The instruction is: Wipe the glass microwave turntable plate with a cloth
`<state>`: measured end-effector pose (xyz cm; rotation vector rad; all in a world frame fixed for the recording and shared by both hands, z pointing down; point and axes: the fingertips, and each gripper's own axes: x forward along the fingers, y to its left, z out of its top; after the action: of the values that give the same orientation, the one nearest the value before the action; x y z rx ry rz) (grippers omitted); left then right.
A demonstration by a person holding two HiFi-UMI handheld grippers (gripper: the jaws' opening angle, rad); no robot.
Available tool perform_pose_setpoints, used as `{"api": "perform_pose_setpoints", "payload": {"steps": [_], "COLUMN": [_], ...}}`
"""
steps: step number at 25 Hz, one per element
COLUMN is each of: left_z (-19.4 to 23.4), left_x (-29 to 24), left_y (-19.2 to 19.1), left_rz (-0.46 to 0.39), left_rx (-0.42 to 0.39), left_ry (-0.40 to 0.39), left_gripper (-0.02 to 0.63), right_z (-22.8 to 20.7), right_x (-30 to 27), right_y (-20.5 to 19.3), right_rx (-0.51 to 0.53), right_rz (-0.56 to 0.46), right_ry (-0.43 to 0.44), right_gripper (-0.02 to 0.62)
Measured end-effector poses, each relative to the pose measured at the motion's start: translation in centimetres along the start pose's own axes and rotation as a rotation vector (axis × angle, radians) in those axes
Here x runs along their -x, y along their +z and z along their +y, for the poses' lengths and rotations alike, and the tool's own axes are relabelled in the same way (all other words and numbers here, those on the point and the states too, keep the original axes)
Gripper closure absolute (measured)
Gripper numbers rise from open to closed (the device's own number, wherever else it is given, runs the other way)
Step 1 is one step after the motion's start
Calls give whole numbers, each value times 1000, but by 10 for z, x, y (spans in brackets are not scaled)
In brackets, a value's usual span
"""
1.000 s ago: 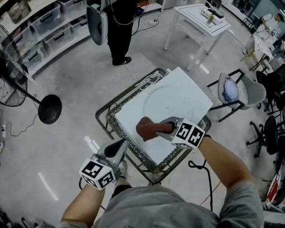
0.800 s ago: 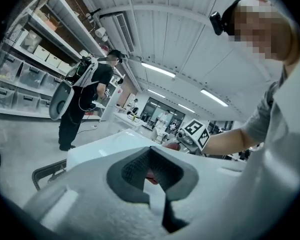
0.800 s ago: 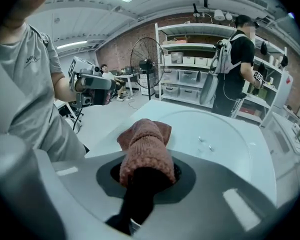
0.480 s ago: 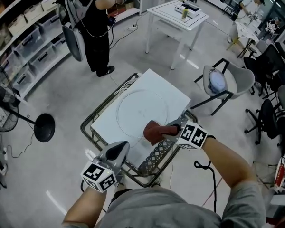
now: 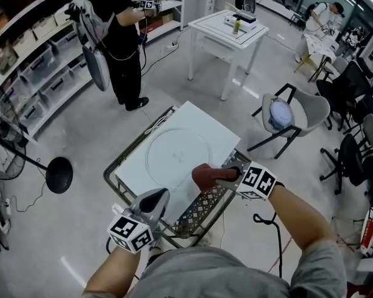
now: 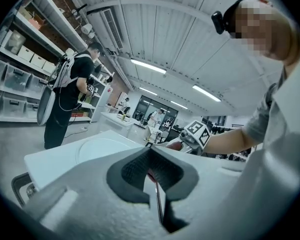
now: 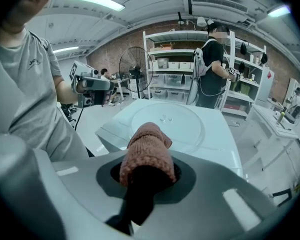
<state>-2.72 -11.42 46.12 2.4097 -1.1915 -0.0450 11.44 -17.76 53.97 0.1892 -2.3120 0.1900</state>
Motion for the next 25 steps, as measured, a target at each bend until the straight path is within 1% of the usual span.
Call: {"api": "perform_pose_setpoints", "payload": {"steps": [4, 8, 11, 15, 18, 20, 22, 25], "left_z": [8, 19, 27, 37, 44, 49, 54, 59], "left_x": [8, 21, 30, 37, 41, 43, 44, 43], "left_y": [24, 54, 75, 100, 116, 122, 123, 123], "left_rz": [-23, -46, -66, -83, -94, -99, -99, -96], "left_rx": [-22, -52, -75, -103, -117, -125, -129, -124], "left_ry": [13, 25, 23, 20, 25, 30, 37, 43], "left_gripper": [603, 603, 603, 603, 603, 603, 603, 603], "right_z": [3, 5, 3, -2, -10, -16, -23, -34], "right_x": [18, 42, 62, 95, 120, 132, 140, 146], "right_y": [37, 76, 102, 126, 131, 125, 116, 99], "right_rx": [-27, -44, -53, -91, -133, -173, -235, -337], "right_rz": [-113, -218, -288, -402, -470, -512, -562, -635], "right_ry": [-16, -57, -114, -216, -312, -384, -444, -508], "right_gripper": [526, 526, 526, 526, 526, 526, 526, 526]}}
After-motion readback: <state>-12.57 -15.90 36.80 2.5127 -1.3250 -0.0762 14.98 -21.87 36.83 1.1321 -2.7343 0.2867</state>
